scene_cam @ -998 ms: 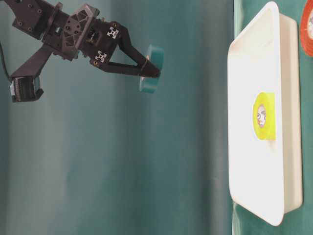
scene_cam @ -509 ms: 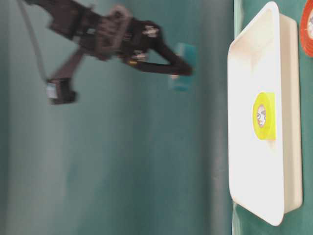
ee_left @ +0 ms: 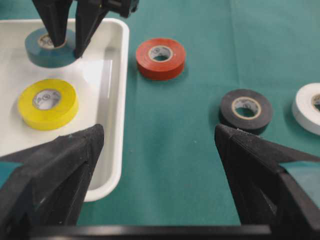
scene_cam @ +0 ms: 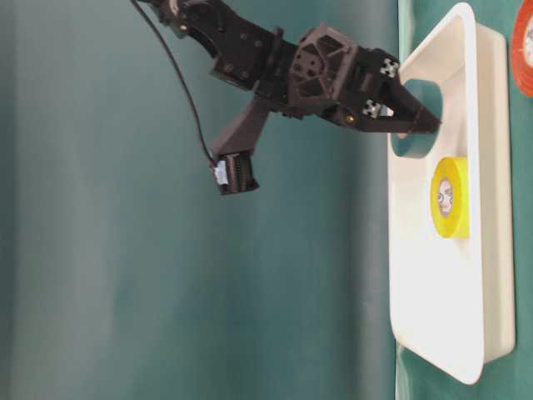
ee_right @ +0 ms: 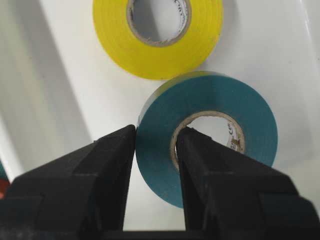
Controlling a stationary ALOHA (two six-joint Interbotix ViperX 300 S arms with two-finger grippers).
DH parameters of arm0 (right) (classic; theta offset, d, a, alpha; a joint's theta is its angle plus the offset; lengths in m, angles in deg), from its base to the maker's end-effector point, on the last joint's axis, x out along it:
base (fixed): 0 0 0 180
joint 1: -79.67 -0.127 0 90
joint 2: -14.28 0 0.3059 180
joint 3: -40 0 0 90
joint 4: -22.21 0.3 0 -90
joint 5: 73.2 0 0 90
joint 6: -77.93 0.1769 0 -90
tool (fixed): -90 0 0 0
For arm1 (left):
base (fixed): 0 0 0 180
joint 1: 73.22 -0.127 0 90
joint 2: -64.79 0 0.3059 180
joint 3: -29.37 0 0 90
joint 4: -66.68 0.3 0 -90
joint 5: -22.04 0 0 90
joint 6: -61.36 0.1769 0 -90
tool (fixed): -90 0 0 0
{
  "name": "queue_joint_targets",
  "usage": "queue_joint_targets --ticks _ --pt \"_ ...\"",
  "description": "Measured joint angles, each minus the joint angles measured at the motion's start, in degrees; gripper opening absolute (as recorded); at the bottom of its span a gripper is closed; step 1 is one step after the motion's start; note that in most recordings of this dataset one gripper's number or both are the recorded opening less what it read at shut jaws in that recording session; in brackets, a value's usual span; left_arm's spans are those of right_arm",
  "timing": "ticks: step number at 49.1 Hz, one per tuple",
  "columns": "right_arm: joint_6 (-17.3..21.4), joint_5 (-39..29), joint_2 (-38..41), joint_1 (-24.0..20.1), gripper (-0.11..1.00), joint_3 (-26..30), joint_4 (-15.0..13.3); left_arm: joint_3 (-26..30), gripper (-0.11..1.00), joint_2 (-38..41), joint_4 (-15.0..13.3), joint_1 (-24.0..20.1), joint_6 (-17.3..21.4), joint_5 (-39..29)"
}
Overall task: Pick up the tape from a random location and place it into the white case.
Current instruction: 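Carry the teal roll over the white tray beside the yellow roll, then lower the teal roll into the tray and open the right gripper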
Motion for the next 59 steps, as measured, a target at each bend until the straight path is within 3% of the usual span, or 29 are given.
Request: queue_joint_targets --ticks 37,39,46,49,52,59 --pt "0.2 0.3 1.8 1.1 0.29 -0.2 0.1 0.0 0.96 0.3 0.0 0.0 0.0 0.1" --pt "0.2 0.3 1.8 1.1 0.36 -0.2 0.1 0.0 0.96 0.3 0.0 0.1 0.0 0.1" --pt "0.2 0.4 1.8 1.1 0.78 -0.2 0.1 0.0 0.96 0.3 -0.1 0.0 0.0 0.1" --pt "0.2 0.4 1.8 1.2 0.89 -0.2 0.0 0.1 0.96 0.3 -0.1 0.0 0.0 0.1" --pt "0.2 0.4 1.8 1.2 0.93 -0.2 0.1 0.1 0.96 0.3 0.0 0.1 0.0 0.1" --pt "0.1 0.4 1.8 1.1 0.90 -0.2 0.1 0.0 0.96 0.3 -0.1 0.1 0.0 0.1"
